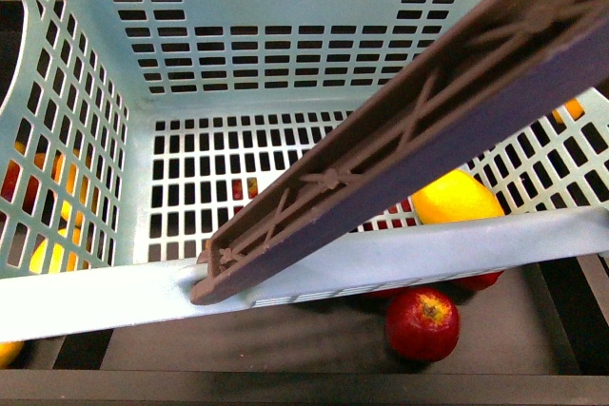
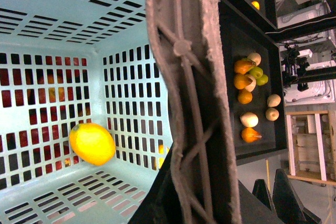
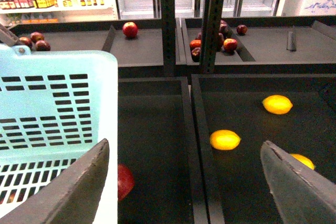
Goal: Pick lemon and mango into basket
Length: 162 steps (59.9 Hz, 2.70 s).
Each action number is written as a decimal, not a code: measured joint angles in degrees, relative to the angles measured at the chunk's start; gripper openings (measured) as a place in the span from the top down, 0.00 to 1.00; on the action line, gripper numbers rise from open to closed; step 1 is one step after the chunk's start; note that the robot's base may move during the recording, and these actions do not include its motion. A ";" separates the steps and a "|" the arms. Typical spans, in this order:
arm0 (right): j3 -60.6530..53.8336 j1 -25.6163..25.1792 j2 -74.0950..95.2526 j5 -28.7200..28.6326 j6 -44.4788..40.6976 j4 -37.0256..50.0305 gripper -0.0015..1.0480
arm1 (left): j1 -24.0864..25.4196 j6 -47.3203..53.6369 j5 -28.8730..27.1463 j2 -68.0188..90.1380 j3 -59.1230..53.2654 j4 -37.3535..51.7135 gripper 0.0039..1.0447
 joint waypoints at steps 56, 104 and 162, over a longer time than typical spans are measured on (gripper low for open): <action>-0.31 -0.17 -0.17 -0.07 0.00 -0.09 0.08 | -0.04 0.15 0.11 -0.09 -0.11 -0.02 0.95; -0.31 -0.11 -0.15 -0.42 -0.07 -0.09 0.08 | 0.68 1.16 -1.27 -0.11 -0.13 -0.04 0.95; 49.07 -8.33 77.77 7.61 28.22 -24.65 0.08 | 0.02 0.26 0.22 -0.09 -0.15 -0.04 0.95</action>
